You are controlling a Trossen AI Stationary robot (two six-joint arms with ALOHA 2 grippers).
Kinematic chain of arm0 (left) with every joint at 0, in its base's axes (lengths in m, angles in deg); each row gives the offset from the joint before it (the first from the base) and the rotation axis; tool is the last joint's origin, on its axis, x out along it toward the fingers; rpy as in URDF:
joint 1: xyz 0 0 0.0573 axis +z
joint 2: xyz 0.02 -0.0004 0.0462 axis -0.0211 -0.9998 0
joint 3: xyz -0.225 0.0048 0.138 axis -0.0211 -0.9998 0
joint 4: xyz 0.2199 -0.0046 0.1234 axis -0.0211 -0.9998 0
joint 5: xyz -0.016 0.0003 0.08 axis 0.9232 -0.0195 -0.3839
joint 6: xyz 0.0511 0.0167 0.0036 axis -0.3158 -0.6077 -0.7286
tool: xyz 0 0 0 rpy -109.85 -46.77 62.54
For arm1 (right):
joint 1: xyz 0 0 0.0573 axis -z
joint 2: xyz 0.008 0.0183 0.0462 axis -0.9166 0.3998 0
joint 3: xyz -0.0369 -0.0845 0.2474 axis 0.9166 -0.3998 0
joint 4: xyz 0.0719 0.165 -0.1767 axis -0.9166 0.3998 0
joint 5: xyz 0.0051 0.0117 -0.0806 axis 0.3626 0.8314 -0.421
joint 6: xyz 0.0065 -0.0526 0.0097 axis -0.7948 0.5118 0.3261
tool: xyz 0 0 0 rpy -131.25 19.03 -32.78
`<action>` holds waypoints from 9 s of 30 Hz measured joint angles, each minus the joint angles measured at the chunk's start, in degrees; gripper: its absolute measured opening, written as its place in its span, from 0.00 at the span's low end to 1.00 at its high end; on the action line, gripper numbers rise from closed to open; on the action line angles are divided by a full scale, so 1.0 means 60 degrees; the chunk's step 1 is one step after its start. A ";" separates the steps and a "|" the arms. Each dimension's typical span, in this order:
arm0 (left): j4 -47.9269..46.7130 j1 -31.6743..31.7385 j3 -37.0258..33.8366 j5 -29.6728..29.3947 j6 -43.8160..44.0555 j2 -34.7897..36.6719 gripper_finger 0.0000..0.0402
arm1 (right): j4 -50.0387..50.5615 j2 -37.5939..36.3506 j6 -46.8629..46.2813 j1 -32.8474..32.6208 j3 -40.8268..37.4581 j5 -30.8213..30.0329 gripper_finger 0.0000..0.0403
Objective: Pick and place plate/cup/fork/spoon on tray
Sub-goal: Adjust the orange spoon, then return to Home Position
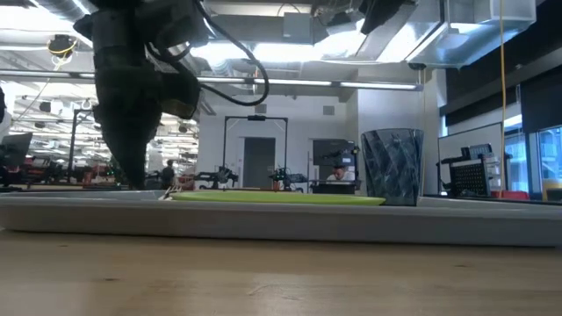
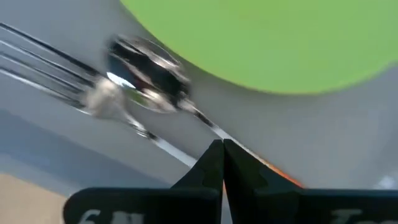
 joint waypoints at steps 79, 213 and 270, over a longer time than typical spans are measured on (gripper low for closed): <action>0.1169 -0.1766 0.0144 0.1633 0.0970 -0.1370 0.00 | -0.0520 0.0007 0.0001 0.0004 -0.0004 0.0004 0.18; 0.3492 -0.1253 -0.5039 -0.4837 -0.4448 1.3937 0.00 | -0.9551 -1.3141 -0.4257 -0.2034 -1.2731 -0.0488 0.02; 0.5956 -0.1249 -0.7418 -0.4506 -0.8014 1.3912 0.00 | -1.1707 -1.3162 -0.2750 -0.2018 -1.5686 -0.0004 0.03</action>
